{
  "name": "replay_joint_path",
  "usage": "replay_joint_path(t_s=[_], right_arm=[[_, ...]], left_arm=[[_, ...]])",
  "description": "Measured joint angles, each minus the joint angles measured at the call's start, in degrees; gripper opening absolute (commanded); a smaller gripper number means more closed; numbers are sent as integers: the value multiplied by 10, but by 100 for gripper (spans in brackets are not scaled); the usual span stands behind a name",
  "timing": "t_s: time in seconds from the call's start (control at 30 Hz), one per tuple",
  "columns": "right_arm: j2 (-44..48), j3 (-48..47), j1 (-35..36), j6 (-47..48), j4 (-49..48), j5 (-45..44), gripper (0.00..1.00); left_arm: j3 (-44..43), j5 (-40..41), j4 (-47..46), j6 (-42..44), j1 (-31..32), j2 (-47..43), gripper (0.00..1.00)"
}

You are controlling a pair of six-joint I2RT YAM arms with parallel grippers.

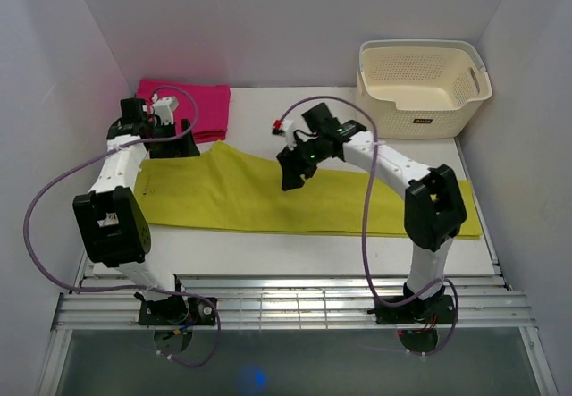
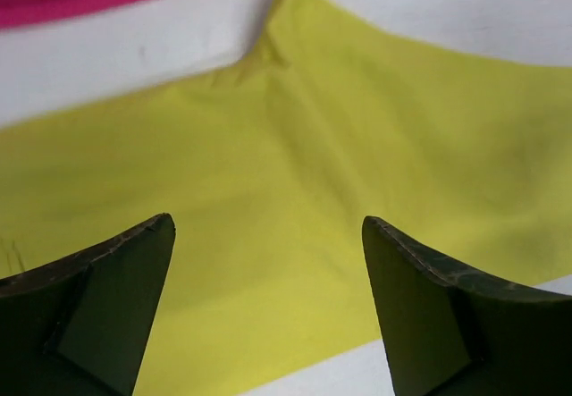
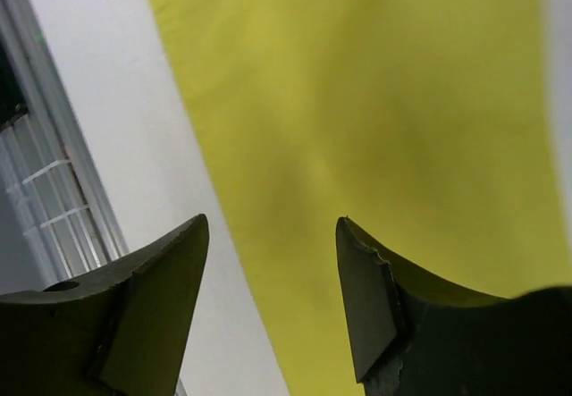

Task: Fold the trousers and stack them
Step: Fold the trousers

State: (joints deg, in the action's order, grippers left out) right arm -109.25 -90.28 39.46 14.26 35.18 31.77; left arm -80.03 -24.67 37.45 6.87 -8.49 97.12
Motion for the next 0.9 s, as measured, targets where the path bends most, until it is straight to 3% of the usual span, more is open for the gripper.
replay_joint_path(t_s=[0.17, 0.37, 0.6, 0.73, 0.9], right_arm=[[80, 71, -130, 16, 20, -34, 64], [132, 195, -250, 49, 86, -86, 58], [234, 249, -552, 138, 129, -162, 54], [235, 249, -675, 182, 135, -198, 54], [192, 248, -750, 212, 150, -198, 55]], left_arm=[[81, 7, 15, 13, -75, 7, 93], [121, 52, 12, 9, -90, 68, 80], [121, 68, 10, -9, -170, 69, 79], [120, 92, 10, -14, -193, 69, 80], [120, 101, 10, -16, -190, 69, 81]])
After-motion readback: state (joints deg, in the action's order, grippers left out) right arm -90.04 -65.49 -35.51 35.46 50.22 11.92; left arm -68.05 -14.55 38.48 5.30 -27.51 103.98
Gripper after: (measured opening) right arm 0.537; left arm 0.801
